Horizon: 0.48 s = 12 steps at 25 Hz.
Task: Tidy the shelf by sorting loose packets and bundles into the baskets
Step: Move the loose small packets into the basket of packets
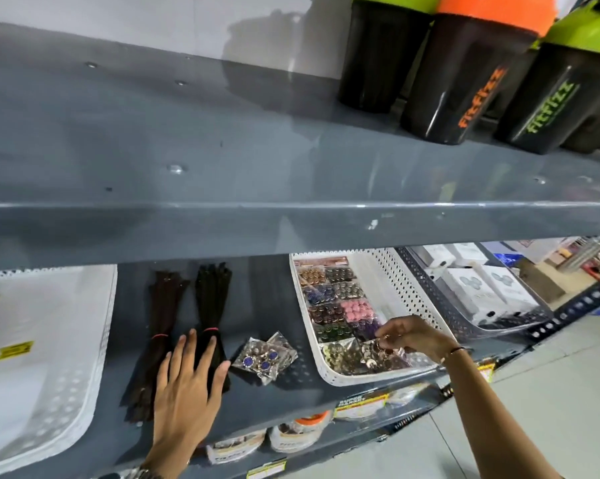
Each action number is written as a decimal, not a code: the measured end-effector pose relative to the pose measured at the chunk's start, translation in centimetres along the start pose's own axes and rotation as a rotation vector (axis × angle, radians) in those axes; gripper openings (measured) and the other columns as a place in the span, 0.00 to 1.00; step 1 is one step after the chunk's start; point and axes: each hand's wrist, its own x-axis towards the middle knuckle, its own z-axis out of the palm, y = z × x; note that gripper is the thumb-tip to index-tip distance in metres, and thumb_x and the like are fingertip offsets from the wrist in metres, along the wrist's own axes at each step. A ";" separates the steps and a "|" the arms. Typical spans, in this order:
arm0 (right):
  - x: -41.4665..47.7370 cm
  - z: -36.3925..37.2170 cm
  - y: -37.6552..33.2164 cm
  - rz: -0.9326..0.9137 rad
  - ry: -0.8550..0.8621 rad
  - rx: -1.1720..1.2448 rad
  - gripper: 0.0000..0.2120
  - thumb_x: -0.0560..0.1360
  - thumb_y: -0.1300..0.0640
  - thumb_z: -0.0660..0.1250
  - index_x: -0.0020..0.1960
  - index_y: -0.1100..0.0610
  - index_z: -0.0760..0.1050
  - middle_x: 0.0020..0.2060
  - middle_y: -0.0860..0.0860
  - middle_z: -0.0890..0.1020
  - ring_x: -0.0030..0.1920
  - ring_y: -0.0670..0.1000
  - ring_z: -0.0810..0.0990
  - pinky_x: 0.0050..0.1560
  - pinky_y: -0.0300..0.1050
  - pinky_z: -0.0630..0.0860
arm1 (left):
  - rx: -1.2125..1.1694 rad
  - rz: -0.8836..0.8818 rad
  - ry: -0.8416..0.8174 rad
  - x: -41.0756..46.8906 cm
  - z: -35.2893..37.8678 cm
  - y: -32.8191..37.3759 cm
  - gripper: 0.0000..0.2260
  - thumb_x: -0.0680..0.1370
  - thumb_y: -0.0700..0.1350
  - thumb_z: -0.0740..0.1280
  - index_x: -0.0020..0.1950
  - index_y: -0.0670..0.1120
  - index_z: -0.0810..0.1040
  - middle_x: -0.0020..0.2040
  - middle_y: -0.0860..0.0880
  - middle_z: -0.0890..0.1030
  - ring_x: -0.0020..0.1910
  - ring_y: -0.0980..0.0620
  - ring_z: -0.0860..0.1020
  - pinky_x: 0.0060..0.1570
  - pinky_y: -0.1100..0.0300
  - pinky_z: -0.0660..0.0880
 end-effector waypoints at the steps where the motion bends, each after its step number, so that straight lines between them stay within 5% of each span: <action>1: 0.3 0.4 0.1 0.012 0.016 0.001 0.12 0.66 0.73 0.70 0.37 0.56 0.79 0.33 0.47 0.84 0.38 0.49 0.81 0.37 0.33 0.79 | 0.005 0.000 0.000 0.0 0.0 -0.1 0.28 0.78 0.59 0.45 0.67 0.46 0.71 0.68 0.41 0.72 0.69 0.44 0.66 0.66 0.49 0.57; 4: 0.2 1.0 -0.5 0.012 0.128 -0.153 0.08 0.66 0.67 0.73 0.41 0.56 0.79 0.39 0.51 0.82 0.40 0.47 0.79 0.45 0.46 0.79 | 0.008 -0.011 -0.001 -0.1 -0.1 0.0 0.27 0.78 0.59 0.46 0.67 0.46 0.71 0.68 0.41 0.72 0.69 0.44 0.66 0.66 0.49 0.57; 7: -1.7 4.0 -4.3 -0.285 0.437 -0.368 0.18 0.68 0.47 0.70 0.55 0.53 0.76 0.53 0.49 0.79 0.52 0.46 0.76 0.51 0.41 0.75 | 0.008 -0.017 -0.008 -0.1 -0.5 0.2 0.28 0.78 0.60 0.44 0.66 0.46 0.72 0.67 0.41 0.73 0.68 0.43 0.67 0.66 0.49 0.57; 10: -3.2 12.4 -10.0 -0.529 0.254 -0.455 0.34 0.66 0.29 0.52 0.64 0.47 0.68 0.65 0.50 0.72 0.63 0.50 0.72 0.63 0.50 0.70 | -0.002 -0.027 -0.048 -0.1 -0.8 0.1 0.29 0.79 0.60 0.43 0.66 0.46 0.73 0.67 0.41 0.72 0.68 0.44 0.67 0.67 0.51 0.56; 12: -2.7 18.1 -11.0 -0.570 0.183 -0.698 0.34 0.68 0.30 0.51 0.68 0.47 0.63 0.70 0.53 0.67 0.67 0.55 0.67 0.66 0.52 0.64 | -0.033 -0.028 -0.064 -0.1 -1.0 -0.1 0.28 0.79 0.59 0.43 0.65 0.46 0.74 0.67 0.41 0.73 0.68 0.45 0.65 0.68 0.53 0.54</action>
